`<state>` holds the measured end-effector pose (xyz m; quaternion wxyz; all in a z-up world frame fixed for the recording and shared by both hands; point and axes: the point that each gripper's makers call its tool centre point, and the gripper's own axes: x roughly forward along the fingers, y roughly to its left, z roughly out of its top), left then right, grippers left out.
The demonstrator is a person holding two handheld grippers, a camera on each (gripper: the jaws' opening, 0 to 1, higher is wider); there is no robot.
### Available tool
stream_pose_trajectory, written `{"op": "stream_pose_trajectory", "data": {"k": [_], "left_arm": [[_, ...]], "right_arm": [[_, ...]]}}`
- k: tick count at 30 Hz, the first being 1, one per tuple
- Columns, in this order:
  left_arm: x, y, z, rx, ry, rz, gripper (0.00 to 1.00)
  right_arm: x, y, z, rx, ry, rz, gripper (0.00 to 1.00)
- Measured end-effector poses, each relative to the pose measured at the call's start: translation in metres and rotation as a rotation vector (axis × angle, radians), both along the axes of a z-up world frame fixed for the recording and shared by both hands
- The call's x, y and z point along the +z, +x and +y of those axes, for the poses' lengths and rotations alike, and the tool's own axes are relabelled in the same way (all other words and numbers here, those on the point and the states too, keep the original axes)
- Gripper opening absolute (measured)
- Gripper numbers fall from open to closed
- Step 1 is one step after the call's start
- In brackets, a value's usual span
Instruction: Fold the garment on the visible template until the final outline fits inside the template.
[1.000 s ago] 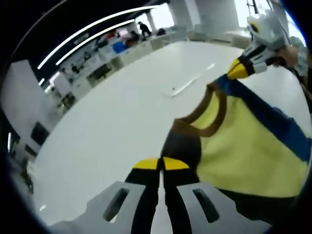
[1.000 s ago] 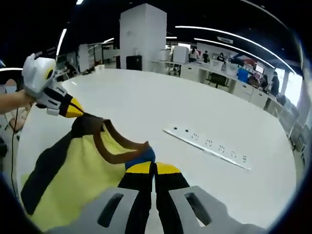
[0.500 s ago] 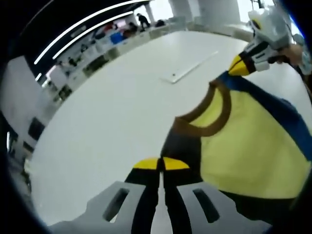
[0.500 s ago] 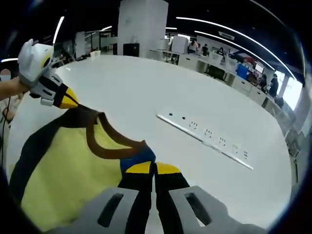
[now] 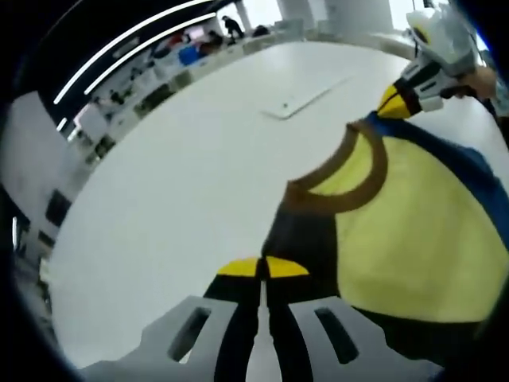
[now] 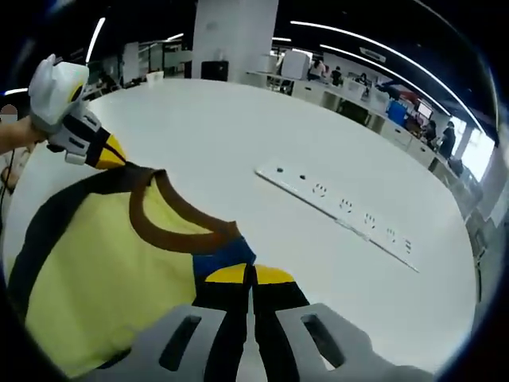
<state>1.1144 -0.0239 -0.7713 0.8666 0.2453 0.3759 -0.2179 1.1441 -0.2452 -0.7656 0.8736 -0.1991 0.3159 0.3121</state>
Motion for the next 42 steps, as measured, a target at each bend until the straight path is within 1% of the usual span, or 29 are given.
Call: {"op": "stream_pose_trajectory", "data": {"k": [2,4,10,16,18,20,22,25,27,28,29,30,31,33,35,36,39,41,42], "left_arm": [[-0.003,0.002,0.001,-0.003,0.01,0.007,0.0],[-0.001,-0.001,-0.001,-0.003,0.01,0.007,0.0],[-0.001,0.002,0.001,0.0,0.008,0.007,0.0],[-0.002,0.007,0.005,-0.003,0.005,0.002,0.0],[-0.002,0.007,0.006,-0.019,0.022,-0.002,0.0],[-0.001,0.006,0.004,-0.03,0.04,0.0,0.0],[0.001,0.002,0.0,-0.035,0.032,0.011,0.01],[0.007,-0.002,-0.005,-0.043,0.034,0.008,0.09],[0.01,0.0,-0.007,-0.054,0.036,0.004,0.1],[0.019,0.0,-0.009,-0.055,0.03,-0.012,0.11],[0.023,0.0,-0.01,-0.058,0.021,-0.021,0.12],[0.022,0.003,-0.012,-0.057,0.007,-0.017,0.13],[0.025,0.003,-0.013,-0.051,-0.009,-0.005,0.16],[0.031,0.003,-0.015,-0.063,-0.011,-0.015,0.17],[0.036,-0.003,-0.02,-0.072,-0.012,-0.011,0.2],[0.038,-0.006,-0.022,-0.076,-0.02,-0.006,0.21],[0.043,-0.011,-0.026,-0.092,-0.027,-0.009,0.2],[0.046,-0.012,-0.027,-0.101,-0.053,0.003,0.25],[0.049,-0.014,-0.03,-0.11,-0.066,0.0,0.28]], "right_arm": [[-0.002,0.003,0.001,0.004,-0.005,-0.003,0.02],[-0.001,0.004,0.003,0.004,0.015,0.001,0.02],[-0.01,0.007,0.003,0.02,-0.023,-0.003,0.02],[-0.009,0.009,0.004,0.014,-0.004,0.001,0.02],[-0.008,0.007,0.006,0.008,0.017,0.019,0.02],[-0.007,0.006,0.005,0.005,0.013,0.018,0.03],[-0.004,0.005,0.006,0.009,0.013,0.004,0.06],[0.001,0.004,0.01,0.028,0.014,-0.009,0.13],[0.008,0.006,0.012,0.055,0.003,-0.032,0.12],[0.009,0.006,0.012,0.056,0.003,-0.032,0.12],[0.01,0.005,0.013,0.058,0.004,-0.032,0.13],[0.014,0.005,0.014,0.062,0.009,-0.034,0.14],[0.016,0.006,0.014,0.062,0.014,-0.035,0.16],[0.021,0.006,0.013,0.054,0.02,-0.037,0.2],[0.027,0.006,0.013,0.054,0.014,-0.061,0.25],[0.029,0.005,0.013,0.057,0.017,-0.06,0.26],[0.035,0.001,0.012,0.063,0.018,-0.06,0.33],[0.038,-0.001,0.012,0.075,0.015,-0.052,0.39],[0.04,-0.002,0.012,0.078,0.015,-0.052,0.41]]}}
